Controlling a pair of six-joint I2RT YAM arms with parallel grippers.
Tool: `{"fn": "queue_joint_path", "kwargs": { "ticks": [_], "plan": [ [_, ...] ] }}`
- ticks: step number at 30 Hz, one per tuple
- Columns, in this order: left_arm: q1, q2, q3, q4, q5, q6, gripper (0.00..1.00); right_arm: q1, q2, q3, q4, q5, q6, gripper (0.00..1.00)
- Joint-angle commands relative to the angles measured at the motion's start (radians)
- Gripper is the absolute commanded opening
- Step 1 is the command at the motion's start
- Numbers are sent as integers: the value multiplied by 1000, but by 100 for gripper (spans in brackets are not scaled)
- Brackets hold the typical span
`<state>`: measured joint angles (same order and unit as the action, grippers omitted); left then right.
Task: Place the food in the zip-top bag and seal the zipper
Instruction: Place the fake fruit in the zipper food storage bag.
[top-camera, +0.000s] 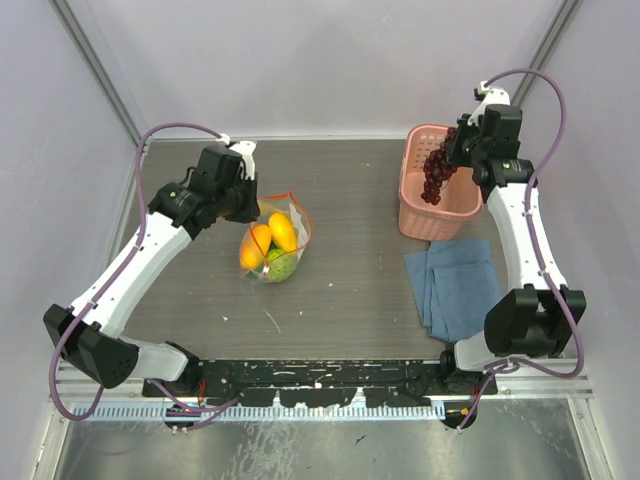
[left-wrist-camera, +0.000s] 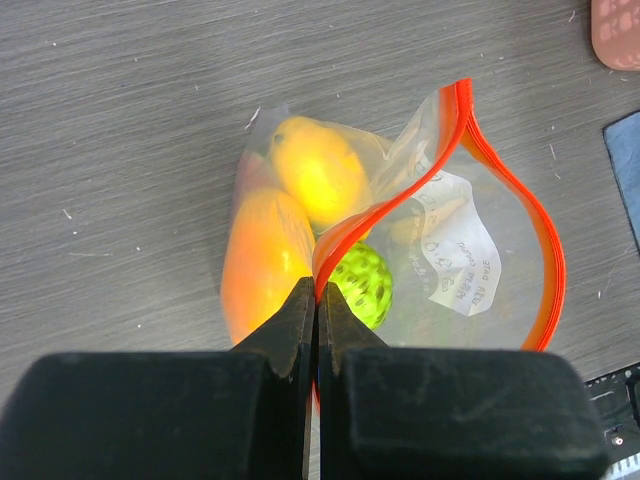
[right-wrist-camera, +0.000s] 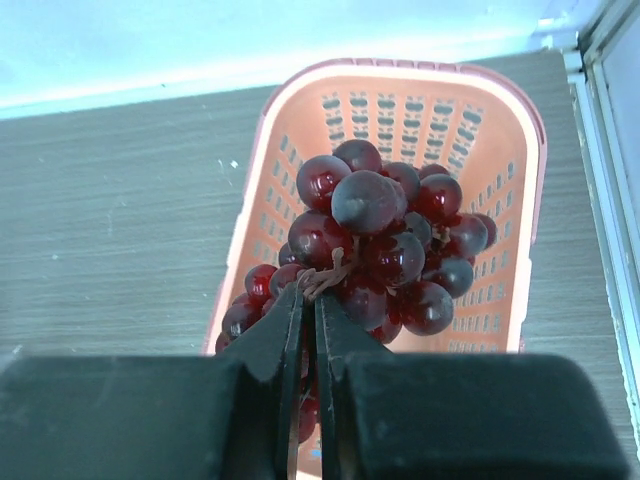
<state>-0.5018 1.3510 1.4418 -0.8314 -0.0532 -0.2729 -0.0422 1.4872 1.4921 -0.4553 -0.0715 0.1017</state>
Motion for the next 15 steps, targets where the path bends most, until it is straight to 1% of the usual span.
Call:
{"fn": "queue_joint_path", "kwargs": {
  "ticks": [1,7,15],
  "plan": [
    [5,-16,39,32,23,1,0,7,-100,32,122,-50,30,1],
    [5,-13,38,34,32,-2,0,55,-145,45,121,-113,50,1],
    [5,-11,38,35,44,-4,0,187,-185,54,128,-115,49,1]
  ]
}}
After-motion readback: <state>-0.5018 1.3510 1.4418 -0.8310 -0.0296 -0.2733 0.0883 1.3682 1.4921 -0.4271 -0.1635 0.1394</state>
